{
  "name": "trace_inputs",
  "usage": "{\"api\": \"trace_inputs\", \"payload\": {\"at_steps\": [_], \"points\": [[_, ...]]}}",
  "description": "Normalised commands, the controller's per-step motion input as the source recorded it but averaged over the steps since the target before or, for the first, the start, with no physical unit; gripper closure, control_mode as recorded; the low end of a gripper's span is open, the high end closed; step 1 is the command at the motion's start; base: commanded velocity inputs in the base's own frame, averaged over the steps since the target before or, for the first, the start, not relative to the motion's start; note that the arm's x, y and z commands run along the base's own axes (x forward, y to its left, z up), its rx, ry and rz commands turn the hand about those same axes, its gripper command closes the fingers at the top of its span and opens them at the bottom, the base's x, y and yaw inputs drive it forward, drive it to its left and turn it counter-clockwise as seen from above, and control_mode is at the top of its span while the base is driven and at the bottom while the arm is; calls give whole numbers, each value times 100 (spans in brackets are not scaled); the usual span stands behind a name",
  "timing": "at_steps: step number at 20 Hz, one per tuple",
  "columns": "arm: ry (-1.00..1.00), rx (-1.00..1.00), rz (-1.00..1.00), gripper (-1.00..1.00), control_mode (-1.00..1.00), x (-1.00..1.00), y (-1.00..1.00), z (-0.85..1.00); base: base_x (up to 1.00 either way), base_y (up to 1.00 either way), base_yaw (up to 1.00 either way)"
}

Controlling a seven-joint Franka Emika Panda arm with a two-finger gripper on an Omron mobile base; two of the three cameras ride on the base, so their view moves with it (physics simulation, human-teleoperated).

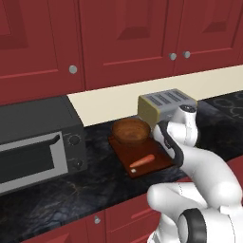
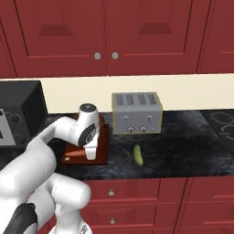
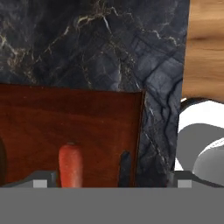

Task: Place the two vegetables and bowl onto the tray for setting up a vegetable dip station.

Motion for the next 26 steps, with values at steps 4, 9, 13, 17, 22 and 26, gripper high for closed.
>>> {"api": "trace_inputs", "payload": {"at_steps": [4,9,13,17,22,26], "points": [[2,-5,27,-100,-100,0,-29,12,0,0,0],[2,-7,25,-100,-100,0,-27,9,0,0,0],[1,-8,20,-100,-100,0,-26,2,0,0,0],[0,-6,13,-100,-100,-2,-22,-2,0,0,0],[0,0,0,-100,-100,-6,-17,-12,0,0,0],[0,0,18,-100,-100,1,-33,-3,0,0,0]]}}
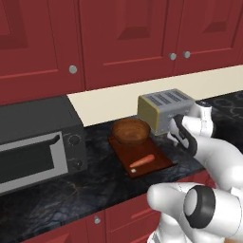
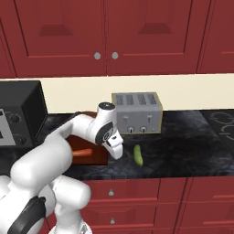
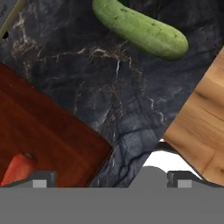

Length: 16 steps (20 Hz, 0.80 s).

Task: Place the two vegetables and bowl onto the tray for setting up a vegetable dip station.

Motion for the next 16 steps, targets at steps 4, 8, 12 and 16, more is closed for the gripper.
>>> {"api": "trace_inputs", "payload": {"at_steps": [4,8,12,16], "points": [[0,0,27,-100,-100,2,-38,-1,0,0,0],[0,0,28,-100,-100,7,-33,-1,0,0,0],[1,0,20,-100,-100,17,-25,-4,0,0,0],[0,0,15,-100,-100,25,-21,-4,0,0,0]]}}
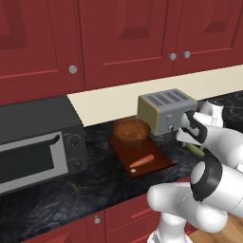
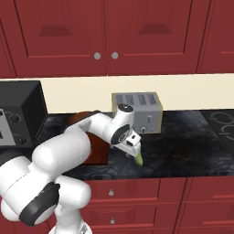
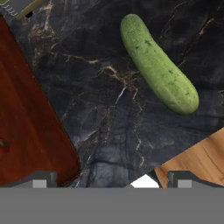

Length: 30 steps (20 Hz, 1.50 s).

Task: Place the two vegetables and bowl onto the tray for setting up a vegetable dip station.

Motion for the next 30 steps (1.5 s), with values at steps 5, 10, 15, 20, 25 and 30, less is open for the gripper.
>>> {"api": "trace_inputs", "payload": {"at_steps": [5,10,15,20,25,30], "points": [[0,0,13,-100,-100,22,-20,-8,0,0,0],[0,-1,5,-100,-100,18,-17,-17,0,0,0],[0,-4,1,-100,-100,16,-16,-21,0,0,0],[0,-7,2,-100,-100,19,-14,-22,0,0,0],[-1,-8,1,-100,-100,12,-9,-24,0,0,0],[-1,-7,1,-100,-100,10,-11,-24,0,0,0]]}}
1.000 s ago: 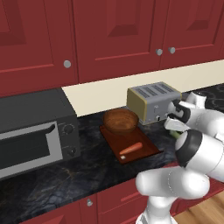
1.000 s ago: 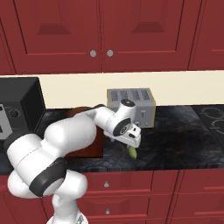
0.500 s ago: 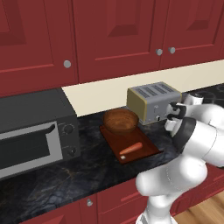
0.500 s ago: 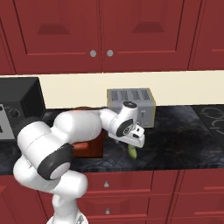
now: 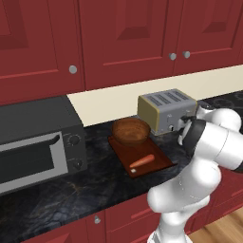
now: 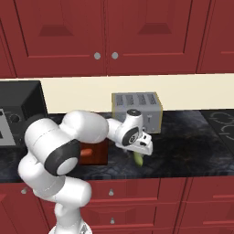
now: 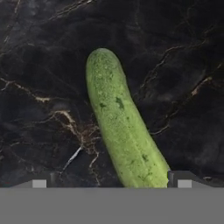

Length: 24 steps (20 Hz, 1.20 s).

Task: Place the two vegetables and bowl onto the tray for setting up a vegetable dip station.

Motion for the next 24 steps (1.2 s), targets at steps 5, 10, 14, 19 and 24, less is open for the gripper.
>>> {"api": "trace_inputs", "payload": {"at_steps": [5,10,14,19,24], "points": [[-1,-2,2,-100,-100,9,-12,-20,0,0,0],[-2,-1,3,-100,-100,8,-10,-19,0,0,0],[0,0,3,-100,-100,7,-9,-16,0,0,0],[0,0,2,100,-100,1,0,-20,0,0,0],[-5,0,4,100,-100,-2,0,-7,0,0,0]]}}
